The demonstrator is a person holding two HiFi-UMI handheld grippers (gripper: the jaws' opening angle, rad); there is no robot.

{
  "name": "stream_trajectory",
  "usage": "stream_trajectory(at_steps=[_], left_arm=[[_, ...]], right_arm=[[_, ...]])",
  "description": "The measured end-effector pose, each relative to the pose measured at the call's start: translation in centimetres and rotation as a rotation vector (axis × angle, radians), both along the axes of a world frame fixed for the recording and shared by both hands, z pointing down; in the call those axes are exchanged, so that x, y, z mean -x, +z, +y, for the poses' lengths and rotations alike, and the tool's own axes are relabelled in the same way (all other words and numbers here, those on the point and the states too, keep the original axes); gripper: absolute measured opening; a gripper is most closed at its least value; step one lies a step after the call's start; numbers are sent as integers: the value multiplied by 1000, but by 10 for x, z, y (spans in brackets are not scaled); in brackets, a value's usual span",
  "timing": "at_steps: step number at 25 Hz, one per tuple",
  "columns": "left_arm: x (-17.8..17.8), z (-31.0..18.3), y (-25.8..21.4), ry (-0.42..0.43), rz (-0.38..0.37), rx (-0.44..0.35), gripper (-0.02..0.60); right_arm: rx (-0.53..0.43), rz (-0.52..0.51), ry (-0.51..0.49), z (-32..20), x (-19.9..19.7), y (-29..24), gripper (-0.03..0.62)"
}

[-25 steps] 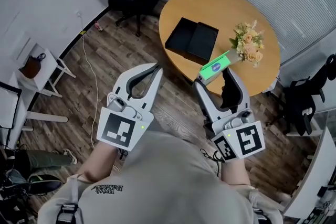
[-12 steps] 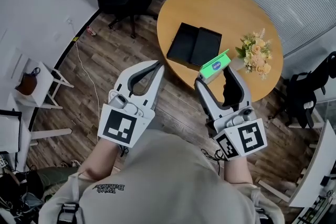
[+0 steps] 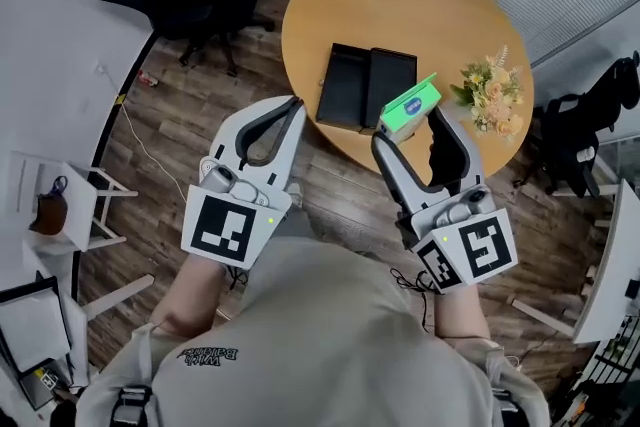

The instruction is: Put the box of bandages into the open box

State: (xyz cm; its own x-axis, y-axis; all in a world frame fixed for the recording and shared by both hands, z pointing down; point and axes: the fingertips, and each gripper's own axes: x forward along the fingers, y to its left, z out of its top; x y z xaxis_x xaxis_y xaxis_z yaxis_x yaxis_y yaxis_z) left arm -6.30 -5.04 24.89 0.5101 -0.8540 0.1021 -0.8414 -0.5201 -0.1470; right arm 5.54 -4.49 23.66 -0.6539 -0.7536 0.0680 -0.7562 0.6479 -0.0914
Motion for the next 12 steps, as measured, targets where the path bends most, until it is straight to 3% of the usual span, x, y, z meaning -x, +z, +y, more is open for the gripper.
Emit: stream_trajectory(at_steps=[12], left_arm=[[33, -67, 0, 178, 2, 6, 26]], right_arm=[[30, 7, 181, -50, 30, -4, 318]])
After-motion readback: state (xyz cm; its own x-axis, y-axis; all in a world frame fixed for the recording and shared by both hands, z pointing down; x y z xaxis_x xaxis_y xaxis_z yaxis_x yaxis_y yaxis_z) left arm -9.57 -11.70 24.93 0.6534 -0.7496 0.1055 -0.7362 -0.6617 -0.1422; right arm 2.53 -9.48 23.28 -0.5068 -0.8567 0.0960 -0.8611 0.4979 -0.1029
